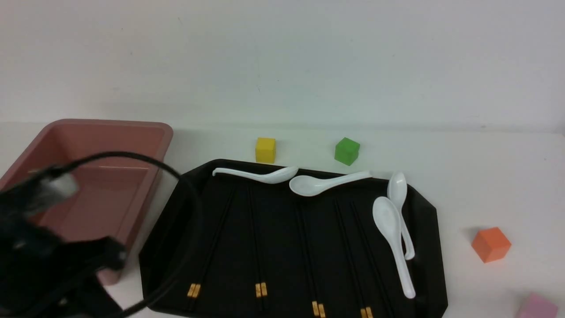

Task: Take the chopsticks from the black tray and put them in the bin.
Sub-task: Use the left arm to grab a pair of chopsticks

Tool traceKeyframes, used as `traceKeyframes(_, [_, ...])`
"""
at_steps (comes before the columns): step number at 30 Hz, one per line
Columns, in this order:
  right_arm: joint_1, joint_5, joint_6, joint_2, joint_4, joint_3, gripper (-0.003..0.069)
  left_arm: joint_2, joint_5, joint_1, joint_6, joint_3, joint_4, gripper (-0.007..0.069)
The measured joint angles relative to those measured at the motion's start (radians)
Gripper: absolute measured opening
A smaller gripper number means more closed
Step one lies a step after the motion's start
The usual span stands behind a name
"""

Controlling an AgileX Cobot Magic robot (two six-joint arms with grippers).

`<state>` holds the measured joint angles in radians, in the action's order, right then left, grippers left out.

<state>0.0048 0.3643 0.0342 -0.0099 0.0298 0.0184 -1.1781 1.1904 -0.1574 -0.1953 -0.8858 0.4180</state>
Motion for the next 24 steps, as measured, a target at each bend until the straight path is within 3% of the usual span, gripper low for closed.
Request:
traceKeyframes(5, [0.0,0.0,0.0,0.0,0.0,0.0,0.024,-0.186,-0.076,-0.212,-0.135,-0.127,-0.123,-0.0013])
traceKeyframes(9, [0.0,0.0,0.0,0.0,0.0,0.0,0.024,-0.277,-0.113,-0.298,-0.248,-0.199,-0.276,-0.0012])
traceKeyframes(14, [0.0,0.0,0.0,0.0,0.0,0.0,0.024,-0.383,-0.124,-0.319,-0.361,-0.265,-0.425,0.0037])
traceKeyframes(16, [0.0,0.0,0.0,0.0,0.0,0.0,0.024,-0.44,-0.147,-0.319,-0.381,-0.294,-0.471,0.0101])
traceKeyframes(24, [0.0,0.0,0.0,0.0,-0.001,0.0,0.024,-0.589,-0.25,-0.319,-0.326,-0.339,-0.484,0.0293])
